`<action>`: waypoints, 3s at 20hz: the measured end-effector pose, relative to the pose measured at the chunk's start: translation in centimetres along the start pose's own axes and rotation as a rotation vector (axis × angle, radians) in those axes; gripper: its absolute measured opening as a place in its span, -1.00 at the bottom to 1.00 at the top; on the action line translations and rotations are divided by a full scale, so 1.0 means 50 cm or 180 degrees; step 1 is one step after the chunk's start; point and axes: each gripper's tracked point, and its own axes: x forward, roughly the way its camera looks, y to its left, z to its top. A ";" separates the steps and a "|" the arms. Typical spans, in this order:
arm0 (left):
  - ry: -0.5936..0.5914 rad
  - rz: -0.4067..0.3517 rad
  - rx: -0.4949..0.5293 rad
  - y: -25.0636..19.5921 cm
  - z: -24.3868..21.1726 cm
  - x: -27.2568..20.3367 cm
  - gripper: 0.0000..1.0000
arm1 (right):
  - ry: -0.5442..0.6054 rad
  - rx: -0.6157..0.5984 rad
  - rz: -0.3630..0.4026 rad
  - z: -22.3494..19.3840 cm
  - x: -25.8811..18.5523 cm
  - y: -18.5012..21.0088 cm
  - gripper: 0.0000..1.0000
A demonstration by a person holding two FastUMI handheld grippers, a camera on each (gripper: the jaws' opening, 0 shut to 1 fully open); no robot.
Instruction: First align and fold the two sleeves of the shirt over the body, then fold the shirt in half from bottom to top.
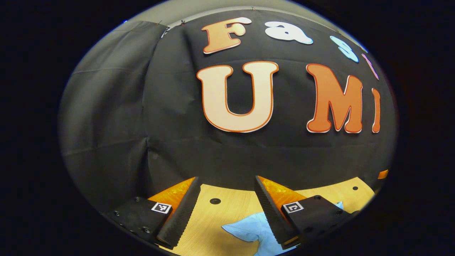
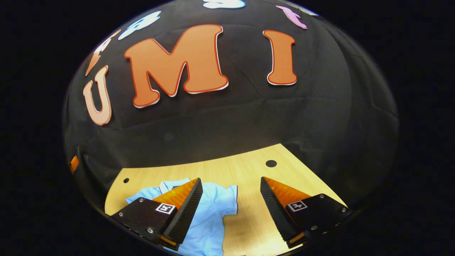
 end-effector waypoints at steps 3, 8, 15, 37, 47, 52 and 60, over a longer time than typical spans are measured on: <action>-0.0038 0.0017 0.0059 0.019 -0.001 0.033 0.97 | 0.0496 -0.0179 -0.0032 -0.056 0.053 0.013 0.97; 0.0084 -0.0021 0.0030 0.041 -0.038 0.058 0.97 | 0.1371 -0.0079 0.0171 -0.147 0.191 0.069 0.97; 0.0195 0.0106 0.0082 0.115 -0.072 0.071 0.98 | 0.2272 0.0123 0.0076 -0.282 0.330 0.092 0.97; 0.0577 0.0334 0.0177 0.190 -0.167 0.065 0.99 | 0.2378 -0.0122 -0.0148 -0.347 0.362 0.092 -0.94; 0.0525 0.0235 0.0027 0.231 -0.150 0.043 0.99 | 0.1884 -0.0448 0.0469 -0.251 0.227 0.300 -0.99; 0.0532 0.0220 -0.0055 0.266 -0.150 0.034 0.98 | 0.1851 -0.0611 0.0712 -0.262 0.184 0.418 -0.98; 0.0582 0.0157 -0.0085 0.280 -0.157 0.025 0.98 | 0.2094 -0.0587 0.1151 -0.345 0.114 0.566 -0.67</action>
